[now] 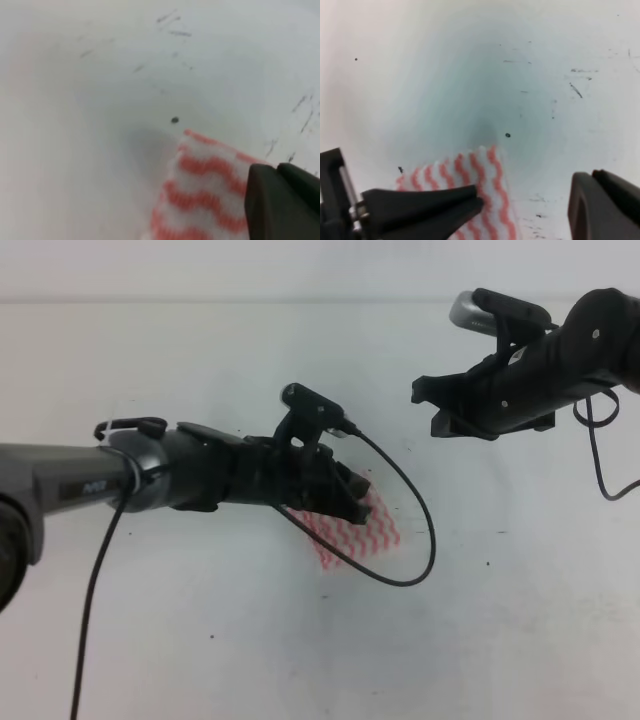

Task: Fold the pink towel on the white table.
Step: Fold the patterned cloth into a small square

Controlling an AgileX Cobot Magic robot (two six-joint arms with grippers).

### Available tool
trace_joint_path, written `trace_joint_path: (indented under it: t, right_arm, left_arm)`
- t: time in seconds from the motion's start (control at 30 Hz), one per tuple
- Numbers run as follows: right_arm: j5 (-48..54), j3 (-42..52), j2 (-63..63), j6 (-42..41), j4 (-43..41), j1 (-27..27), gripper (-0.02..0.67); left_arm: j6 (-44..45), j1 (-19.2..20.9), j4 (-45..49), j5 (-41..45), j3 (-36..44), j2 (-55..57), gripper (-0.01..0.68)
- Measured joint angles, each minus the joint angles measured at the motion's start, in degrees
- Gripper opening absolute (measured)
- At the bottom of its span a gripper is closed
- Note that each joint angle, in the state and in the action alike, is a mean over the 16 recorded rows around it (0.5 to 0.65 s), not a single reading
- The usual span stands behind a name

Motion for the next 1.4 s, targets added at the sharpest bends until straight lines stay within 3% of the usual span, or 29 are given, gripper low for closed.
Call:
trace_joint_path:
  t: [0.87,1.4]
  right_arm:
    - [0.16,0.00,0.06,-0.03,0.33,-0.66,-0.018]
    - [0.53,0.00,-0.03,-0.02,0.39,-0.67,-0.018]
  left_arm:
    - [-1.10,-0.71,7.66,10.10,-1.85,1.40,-0.005]
    - [-14.74,1.63,22.11,4.65,-1.88,-1.14,-0.005]
